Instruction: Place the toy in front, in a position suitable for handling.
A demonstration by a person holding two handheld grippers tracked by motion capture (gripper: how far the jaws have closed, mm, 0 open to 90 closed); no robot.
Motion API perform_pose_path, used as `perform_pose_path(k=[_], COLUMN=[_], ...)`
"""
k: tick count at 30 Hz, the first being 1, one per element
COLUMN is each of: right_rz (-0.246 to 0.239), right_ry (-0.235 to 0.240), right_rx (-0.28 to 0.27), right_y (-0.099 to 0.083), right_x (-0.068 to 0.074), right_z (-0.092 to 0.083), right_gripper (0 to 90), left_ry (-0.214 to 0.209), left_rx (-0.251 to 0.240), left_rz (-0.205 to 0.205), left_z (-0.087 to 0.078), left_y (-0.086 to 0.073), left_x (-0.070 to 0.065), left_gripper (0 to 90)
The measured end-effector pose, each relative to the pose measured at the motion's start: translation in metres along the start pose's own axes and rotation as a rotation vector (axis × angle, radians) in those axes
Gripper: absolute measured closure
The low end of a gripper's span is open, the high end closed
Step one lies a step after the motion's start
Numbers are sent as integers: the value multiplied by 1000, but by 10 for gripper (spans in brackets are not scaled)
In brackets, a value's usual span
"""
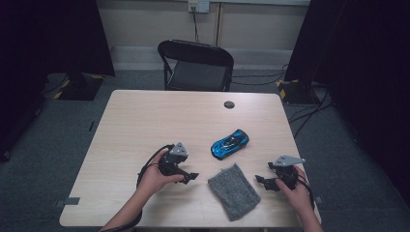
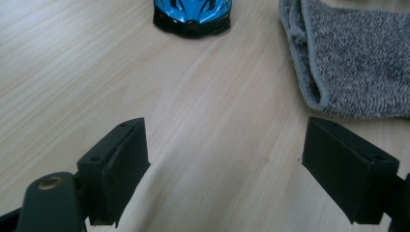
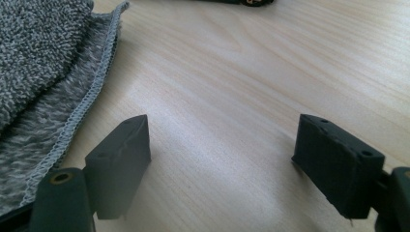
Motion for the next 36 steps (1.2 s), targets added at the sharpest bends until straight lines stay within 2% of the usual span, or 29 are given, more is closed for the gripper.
perform_pose_path(k=[5,11,25,30,36], right_rz=[0,1,2,2,2], right_ry=[0,0,1,1,1], right_rx=[0,0,1,1,1], right_y=[0,0,0,0,0], right_x=[0,0,0,0,0], right_z=[0,0,0,0,0], right_gripper=[199,198,196,196,196], left_ry=[-9,4,12,17,22], left_rx=[-5,-18,-13,-19,-10], left_rz=[-3,-35,-1,-10,1], left_z=[9,19,45,58,74], left_y=[7,16,47,57,65], left_x=[0,7,13,17,18], left_gripper=[165,164,172,173,174])
Point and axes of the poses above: each handheld gripper's, and its own axes: z roughly forward along the jaws, y roughly out of its top, x roughly to its left, the point moved 7 cm from there along z, roughly forward along the jaws, and after that the axes turned 6 degrees about -x, right-handed, at the moved point
